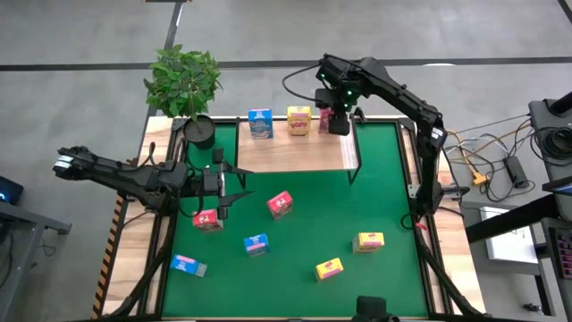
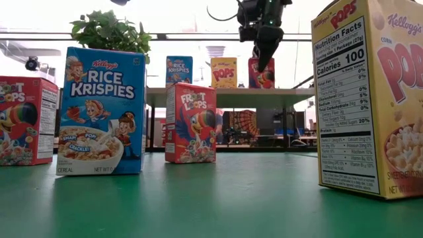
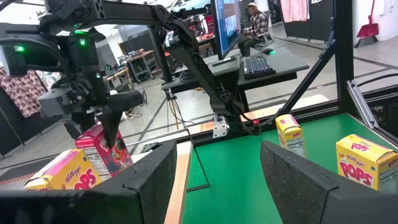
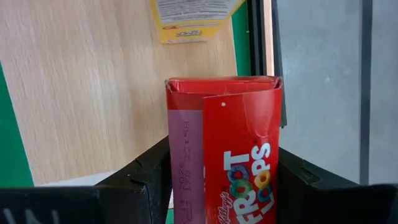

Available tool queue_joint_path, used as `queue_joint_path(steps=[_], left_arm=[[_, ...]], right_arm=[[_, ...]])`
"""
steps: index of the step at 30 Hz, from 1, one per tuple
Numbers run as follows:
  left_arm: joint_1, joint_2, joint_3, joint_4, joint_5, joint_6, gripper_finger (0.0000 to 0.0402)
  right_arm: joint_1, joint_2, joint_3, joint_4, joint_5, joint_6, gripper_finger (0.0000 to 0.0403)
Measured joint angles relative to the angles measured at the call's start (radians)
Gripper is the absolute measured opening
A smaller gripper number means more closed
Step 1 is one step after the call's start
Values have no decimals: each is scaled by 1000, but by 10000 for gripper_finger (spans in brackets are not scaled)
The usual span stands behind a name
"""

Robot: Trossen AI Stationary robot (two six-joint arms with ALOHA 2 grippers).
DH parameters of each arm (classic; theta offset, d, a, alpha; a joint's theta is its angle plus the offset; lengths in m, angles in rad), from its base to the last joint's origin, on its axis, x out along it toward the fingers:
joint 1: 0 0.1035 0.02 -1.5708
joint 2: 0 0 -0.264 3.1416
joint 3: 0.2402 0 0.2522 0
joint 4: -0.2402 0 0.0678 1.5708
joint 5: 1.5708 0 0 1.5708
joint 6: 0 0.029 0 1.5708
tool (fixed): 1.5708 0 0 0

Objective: Stack cereal on shelf
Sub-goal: Put the right red cereal box on the shelf

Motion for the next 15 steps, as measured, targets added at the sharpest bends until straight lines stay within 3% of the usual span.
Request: queue_joint_path(steps=[15], left_arm=[[0,0,0,0,0,0,215]], right_arm=[[0,0,0,7,0,19,183]])
